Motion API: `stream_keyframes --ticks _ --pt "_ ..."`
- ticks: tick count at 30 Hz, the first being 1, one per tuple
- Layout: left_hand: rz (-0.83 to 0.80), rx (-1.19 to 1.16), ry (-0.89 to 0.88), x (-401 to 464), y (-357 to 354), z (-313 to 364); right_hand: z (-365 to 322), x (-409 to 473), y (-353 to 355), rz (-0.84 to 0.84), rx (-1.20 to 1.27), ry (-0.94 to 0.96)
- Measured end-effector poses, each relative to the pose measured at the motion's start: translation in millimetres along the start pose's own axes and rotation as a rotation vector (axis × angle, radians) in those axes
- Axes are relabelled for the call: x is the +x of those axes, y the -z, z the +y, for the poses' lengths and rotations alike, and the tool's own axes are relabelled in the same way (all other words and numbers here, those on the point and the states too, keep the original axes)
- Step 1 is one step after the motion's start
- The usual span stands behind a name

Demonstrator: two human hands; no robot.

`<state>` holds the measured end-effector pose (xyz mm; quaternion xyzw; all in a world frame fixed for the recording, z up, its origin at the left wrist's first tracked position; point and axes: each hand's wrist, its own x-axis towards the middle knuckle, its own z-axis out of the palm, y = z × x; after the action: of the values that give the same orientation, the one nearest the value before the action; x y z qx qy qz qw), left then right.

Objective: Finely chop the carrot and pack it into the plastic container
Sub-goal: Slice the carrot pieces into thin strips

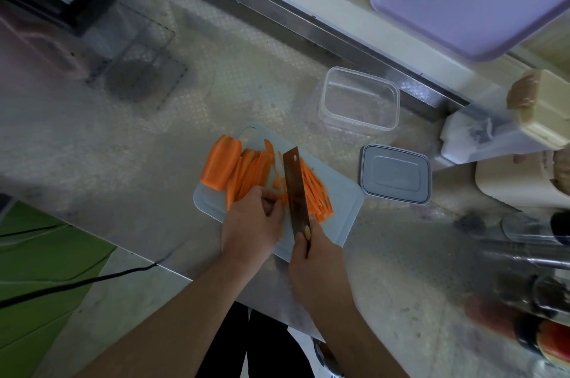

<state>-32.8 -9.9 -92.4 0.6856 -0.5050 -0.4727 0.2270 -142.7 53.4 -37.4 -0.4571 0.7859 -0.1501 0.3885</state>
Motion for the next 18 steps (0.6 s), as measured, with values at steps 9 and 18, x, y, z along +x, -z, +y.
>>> stream_keyframes --ticks 9,18 --pt "0.038 -0.022 0.038 0.1 -0.6 0.4 2.3 -3.9 -2.1 -0.023 -0.019 -0.023" --pt "0.015 -0.062 0.084 1.6 1.5 2.7 -4.6 1.6 -4.8 -0.016 -0.014 -0.041"
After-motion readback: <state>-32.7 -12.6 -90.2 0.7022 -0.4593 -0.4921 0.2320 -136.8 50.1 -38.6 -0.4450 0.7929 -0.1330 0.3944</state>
